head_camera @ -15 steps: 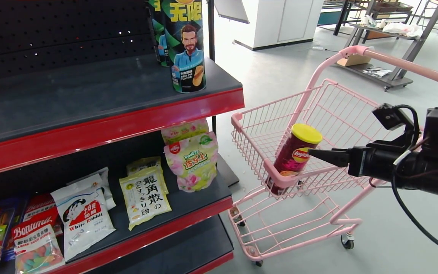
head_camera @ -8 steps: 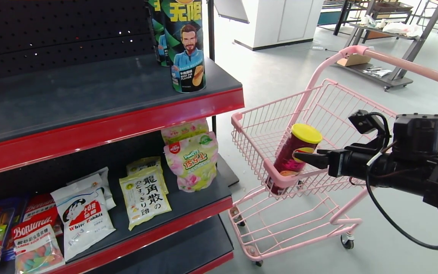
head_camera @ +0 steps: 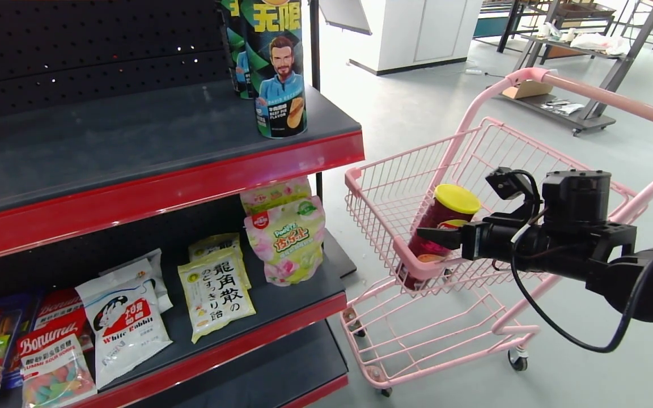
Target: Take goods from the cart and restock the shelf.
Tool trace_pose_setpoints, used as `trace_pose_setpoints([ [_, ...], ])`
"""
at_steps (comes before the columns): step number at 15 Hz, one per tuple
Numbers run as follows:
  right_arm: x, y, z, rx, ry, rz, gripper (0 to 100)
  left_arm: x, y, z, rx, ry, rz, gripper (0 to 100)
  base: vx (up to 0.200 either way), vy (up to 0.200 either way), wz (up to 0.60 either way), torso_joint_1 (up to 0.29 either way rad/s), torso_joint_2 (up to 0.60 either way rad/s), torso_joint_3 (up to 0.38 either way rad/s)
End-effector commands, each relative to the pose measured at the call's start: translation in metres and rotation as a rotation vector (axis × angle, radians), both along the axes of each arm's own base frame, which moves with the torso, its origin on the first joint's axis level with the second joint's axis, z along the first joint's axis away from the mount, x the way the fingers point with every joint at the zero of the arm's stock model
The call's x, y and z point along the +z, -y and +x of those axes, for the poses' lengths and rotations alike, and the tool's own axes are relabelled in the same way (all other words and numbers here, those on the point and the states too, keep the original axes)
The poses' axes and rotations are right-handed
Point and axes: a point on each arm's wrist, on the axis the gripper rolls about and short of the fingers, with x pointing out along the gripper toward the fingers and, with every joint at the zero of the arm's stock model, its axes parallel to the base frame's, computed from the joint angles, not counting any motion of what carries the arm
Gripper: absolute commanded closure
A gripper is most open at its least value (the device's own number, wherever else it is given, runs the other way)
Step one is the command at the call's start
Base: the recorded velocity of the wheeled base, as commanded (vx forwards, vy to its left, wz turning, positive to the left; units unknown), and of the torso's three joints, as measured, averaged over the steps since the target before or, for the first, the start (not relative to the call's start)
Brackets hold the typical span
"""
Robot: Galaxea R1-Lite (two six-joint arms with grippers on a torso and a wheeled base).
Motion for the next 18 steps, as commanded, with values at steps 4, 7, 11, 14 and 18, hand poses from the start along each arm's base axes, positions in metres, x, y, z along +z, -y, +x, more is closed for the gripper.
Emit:
trace_pose_setpoints([
  [4,-0.01,-0.006,0.026,-0.009,-0.006,-0.005,100,0.0,0.0,0.0,0.001,-0.001,0.0,0,0.0,0.0,0.0,0.0,0.0,0.0],
  [7,-0.01,-0.009,0.028,-0.011,-0.001,-0.006,100,0.0,0.0,0.0,0.001,-0.001,0.0,0,0.0,0.0,0.0,0.0,0.0,0.0],
  [11,0.048,-0.006,0.027,-0.028,0.163,0.03,100,0.0,0.0,0.0,0.001,-0.001,0.0,0,0.0,0.0,0.0,0.0,0.0,0.0],
  [14,0.13,0.0,0.0,-0.028,0.293,0.055,100,0.0,0.0,0.0,0.001,-0.001,0.0,0,0.0,0.0,0.0,0.0,0.0,0.0],
  [18,0.185,0.029,-0.112,-0.08,0.291,-0.025,100,0.0,0.0,0.0,-0.001,-0.001,0.001,0,0.0,0.0,0.0,0.0,0.0,0.0],
])
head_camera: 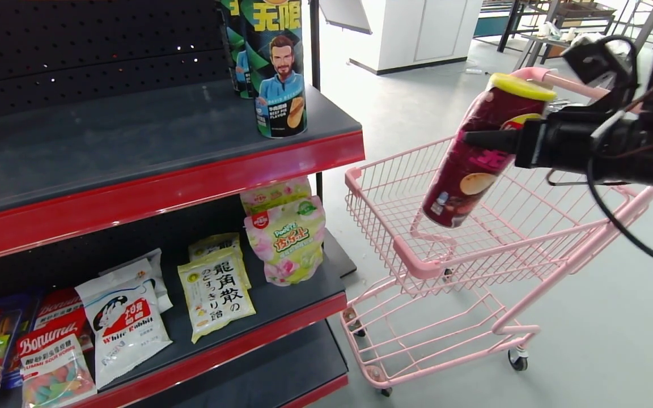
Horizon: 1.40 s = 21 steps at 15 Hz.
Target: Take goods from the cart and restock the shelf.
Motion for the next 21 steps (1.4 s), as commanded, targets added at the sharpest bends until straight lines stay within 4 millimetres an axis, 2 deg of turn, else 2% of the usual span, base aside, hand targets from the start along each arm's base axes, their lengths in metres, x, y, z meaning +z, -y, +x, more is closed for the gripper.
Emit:
trace_pose_setpoints([
  [1,0.034,0.03,-0.113,-0.106,0.039,-0.058,100,0.0,0.0,0.0,0.0,-0.001,0.0,0,0.0,0.0,0.0,0.0,0.0,0.0],
  [3,0.008,0.051,-0.181,-0.268,-0.058,-0.199,100,0.0,0.0,0.0,0.0,-0.001,0.0,0,0.0,0.0,0.0,0.0,0.0,0.0],
  [4,-0.009,0.058,-0.207,-0.275,-0.098,-0.215,100,0.0,0.0,0.0,-0.004,-0.001,0.005,0,0.0,0.0,0.0,0.0,0.0,0.0],
  [6,-0.045,0.068,-0.24,-0.326,-0.105,-0.232,100,0.0,0.001,0.0,-0.035,-0.001,0.049,0,0.0,0.0,0.0,0.0,0.0,0.0],
  [8,-0.055,0.071,-0.248,-0.372,-0.106,-0.247,100,0.0,0.001,0.0,-0.037,-0.001,0.054,0,0.0,0.0,0.0,0.0,0.0,0.0],
  [12,-0.058,0.071,-0.247,-0.357,-0.092,-0.317,100,0.0,0.001,0.0,-0.035,-0.003,0.046,0,0.0,0.0,0.0,0.0,0.0,0.0],
  [17,-0.059,0.071,-0.247,-0.348,-0.09,-0.324,100,0.0,0.001,0.0,-0.026,-0.001,0.019,0,0.0,0.0,0.0,0.0,0.0,0.0],
  [21,-0.059,0.071,-0.247,-0.347,-0.09,-0.324,100,0.0,0.001,0.0,-0.026,-0.001,0.019,0,0.0,0.0,0.0,0.078,-0.35,-0.265],
])
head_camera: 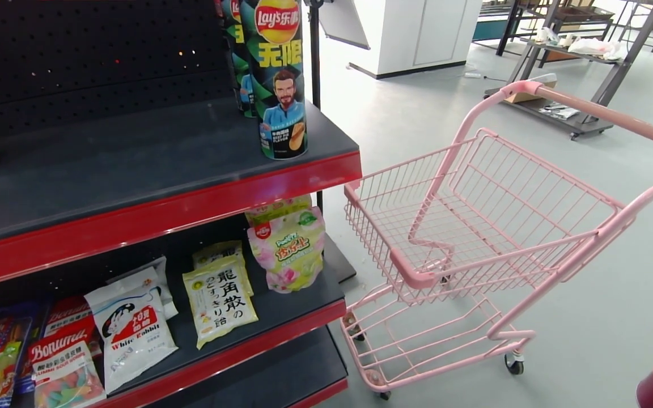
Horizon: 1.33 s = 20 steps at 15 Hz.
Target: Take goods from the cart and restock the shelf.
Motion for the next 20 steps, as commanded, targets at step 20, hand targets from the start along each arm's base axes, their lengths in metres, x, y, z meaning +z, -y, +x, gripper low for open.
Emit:
trace_pose_setpoints([
  [20,0.0014,-0.0019,0.0062,0.022,-0.017,-0.019,100,0.0,0.0,0.0001,0.0,-0.001,0.0,0,0.0,0.0,0.0,0.176,-0.5,-0.327],
])
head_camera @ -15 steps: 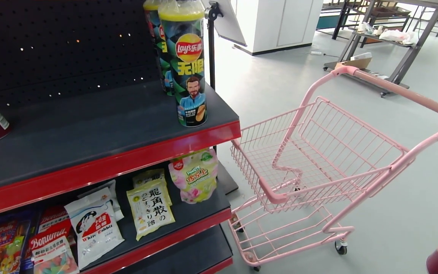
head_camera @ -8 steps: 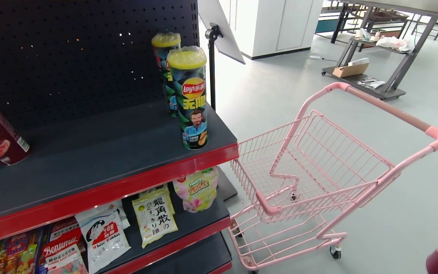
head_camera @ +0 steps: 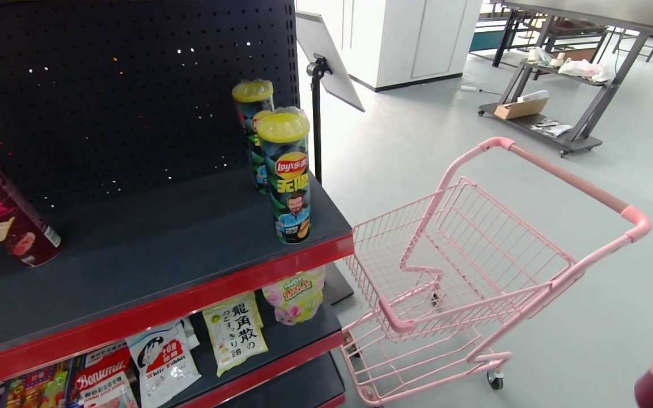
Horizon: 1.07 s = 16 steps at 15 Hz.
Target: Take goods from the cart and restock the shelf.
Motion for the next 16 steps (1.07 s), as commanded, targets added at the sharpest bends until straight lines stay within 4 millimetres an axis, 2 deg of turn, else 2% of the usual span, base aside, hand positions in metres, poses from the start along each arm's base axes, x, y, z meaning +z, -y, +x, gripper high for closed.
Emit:
trace_pose_setpoints([
  [1,0.0,-0.001,0.003,0.012,-0.009,0.002,100,0.0,0.0,0.0,0.0,-0.001,0.0,0,0.0,0.0,0.0,0.149,-0.37,-0.222],
  [5,0.004,-0.008,0.021,0.107,-0.002,0.002,100,0.0,0.0,0.0,0.002,-0.001,0.0,0,0.0,0.0,0.0,0.135,-0.33,-0.188],
  [9,0.005,-0.027,0.094,0.208,-0.012,0.016,100,0.0,0.0,0.0,0.0,-0.001,0.0,0,0.0,0.0,0.0,0.01,-0.02,-0.01],
  [11,0.005,-0.034,0.116,0.251,-0.021,0.032,100,0.0,0.0,0.0,0.0,-0.001,0.001,0,0.0,0.0,0.0,0.0,0.0,0.0],
  [13,0.007,-0.045,0.128,0.299,-0.032,0.031,100,0.0,0.0,0.0,0.002,-0.001,0.001,0,0.0,0.0,0.0,0.0,0.0,0.0],
  [16,0.004,-0.052,0.127,0.34,-0.047,0.029,100,0.0,0.0,0.0,0.002,-0.001,0.001,0,0.0,0.0,0.6,0.005,0.0,-0.001],
])
